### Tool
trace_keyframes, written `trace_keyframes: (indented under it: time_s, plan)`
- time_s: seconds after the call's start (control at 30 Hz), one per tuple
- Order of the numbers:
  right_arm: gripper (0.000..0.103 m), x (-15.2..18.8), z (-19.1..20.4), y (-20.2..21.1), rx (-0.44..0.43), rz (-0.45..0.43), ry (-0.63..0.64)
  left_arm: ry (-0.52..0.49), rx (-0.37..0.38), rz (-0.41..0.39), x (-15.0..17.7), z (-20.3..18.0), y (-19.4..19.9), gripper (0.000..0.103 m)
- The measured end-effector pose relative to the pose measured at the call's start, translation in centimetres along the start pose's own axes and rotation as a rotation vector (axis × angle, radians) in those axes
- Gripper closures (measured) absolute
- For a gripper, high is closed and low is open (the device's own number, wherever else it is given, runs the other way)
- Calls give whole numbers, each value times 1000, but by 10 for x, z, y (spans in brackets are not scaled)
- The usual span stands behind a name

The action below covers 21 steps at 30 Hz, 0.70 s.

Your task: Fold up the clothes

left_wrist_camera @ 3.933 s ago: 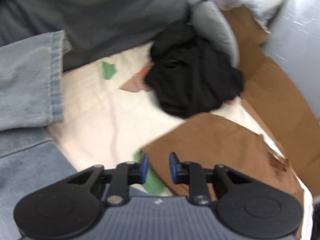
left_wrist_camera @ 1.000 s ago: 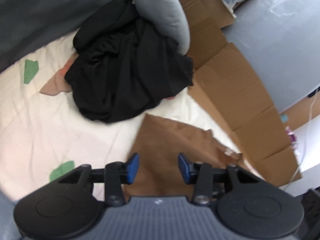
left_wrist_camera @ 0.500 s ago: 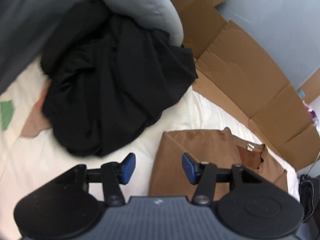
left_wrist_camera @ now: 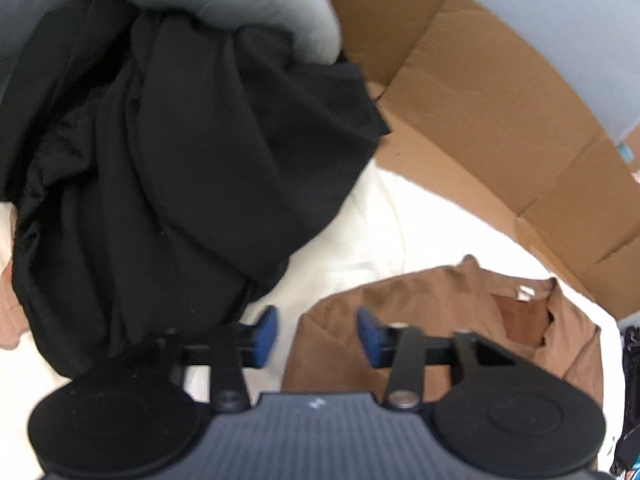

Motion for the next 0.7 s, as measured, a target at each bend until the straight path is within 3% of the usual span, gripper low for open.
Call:
trace_keyframes:
  time_s: [0.03, 0.17, 0.33, 0.53, 0.7]
  plan:
    - [102, 0, 1, 1, -3, -2, 1, 14, -1, 5, -1, 3, -2, 92]
    - [102, 0, 5, 4, -11, -12, 19, 86, -14, -16, -8, 19, -6, 96]
    - [102, 0, 11, 10, -13, -20, 42, 81, -44, -56, -13, 17, 2, 97]
    - [102, -2, 11, 12, -17, -31, 37, 85, -8, -49, -11, 11, 10, 75]
    - [102, -4, 10, 13, -12, -41, 36, 30, -31, -8, -2, 9, 8, 69]
Point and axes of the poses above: each gripper's, at about its wrist camera, not at the fingertips, and y roughly against the way its jaws point, z to its left, x to its underside, the point moved 5 cm from there along -y, roughly the way its jaws point, and after that the axes turned 2 degrees about y, right-handed, at the moved point
